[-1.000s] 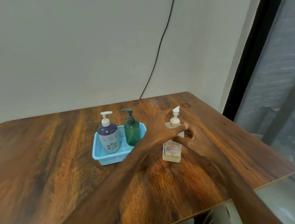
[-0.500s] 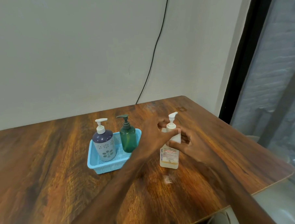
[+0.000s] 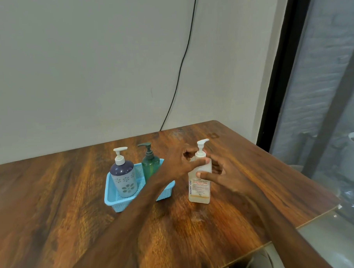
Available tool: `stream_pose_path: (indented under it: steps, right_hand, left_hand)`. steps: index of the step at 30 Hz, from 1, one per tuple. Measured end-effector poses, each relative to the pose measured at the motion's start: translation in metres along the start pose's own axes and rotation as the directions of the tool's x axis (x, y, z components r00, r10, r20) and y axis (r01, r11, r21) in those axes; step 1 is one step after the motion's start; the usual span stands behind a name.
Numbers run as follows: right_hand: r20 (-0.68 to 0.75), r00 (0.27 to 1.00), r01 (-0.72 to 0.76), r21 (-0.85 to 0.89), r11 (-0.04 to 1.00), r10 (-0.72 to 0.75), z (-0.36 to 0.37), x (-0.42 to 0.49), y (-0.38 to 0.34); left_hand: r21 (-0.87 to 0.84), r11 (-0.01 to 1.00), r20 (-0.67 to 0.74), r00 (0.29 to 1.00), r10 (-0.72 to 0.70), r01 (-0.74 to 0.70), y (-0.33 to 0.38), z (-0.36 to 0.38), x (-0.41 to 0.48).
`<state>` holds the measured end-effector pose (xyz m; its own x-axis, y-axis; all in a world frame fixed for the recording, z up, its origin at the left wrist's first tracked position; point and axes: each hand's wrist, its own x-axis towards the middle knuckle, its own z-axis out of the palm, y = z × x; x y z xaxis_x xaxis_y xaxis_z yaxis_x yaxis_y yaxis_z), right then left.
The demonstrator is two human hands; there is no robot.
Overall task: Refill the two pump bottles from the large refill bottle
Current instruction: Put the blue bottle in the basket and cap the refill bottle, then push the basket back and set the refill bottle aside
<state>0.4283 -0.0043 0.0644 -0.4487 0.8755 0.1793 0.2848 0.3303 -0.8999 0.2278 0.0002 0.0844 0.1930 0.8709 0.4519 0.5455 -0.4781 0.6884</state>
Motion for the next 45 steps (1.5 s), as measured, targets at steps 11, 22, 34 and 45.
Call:
stream_pose_path:
  steps: [11, 22, 34, 45]
  right_hand:
    - [-0.250, 0.957, -0.174, -0.091, 0.981, 0.147, 0.054, -0.028, 0.019]
    - [-0.473, 0.880, -0.140, -0.201, 0.970, 0.029, 0.008, -0.021, 0.013]
    - [-0.430, 0.886, -0.246, -0.118, 0.962, 0.173, 0.023, -0.010, 0.043]
    - [-0.386, 0.895, 0.105, -0.307, 0.946, -0.224, 0.095, -0.051, -0.022]
  left_hand:
    - [0.008, 0.986, -0.340, 0.928, -0.152, 0.164, 0.017, 0.020, -0.020]
    - [-0.097, 0.975, -0.313, 0.924, -0.221, 0.200, 0.031, 0.009, -0.031]
    - [0.021, 0.953, -0.193, 0.936, -0.294, 0.304, 0.016, 0.023, -0.045]
    - [0.219, 0.890, -0.486, 0.836, -0.255, 0.399, -0.055, -0.049, -0.164]
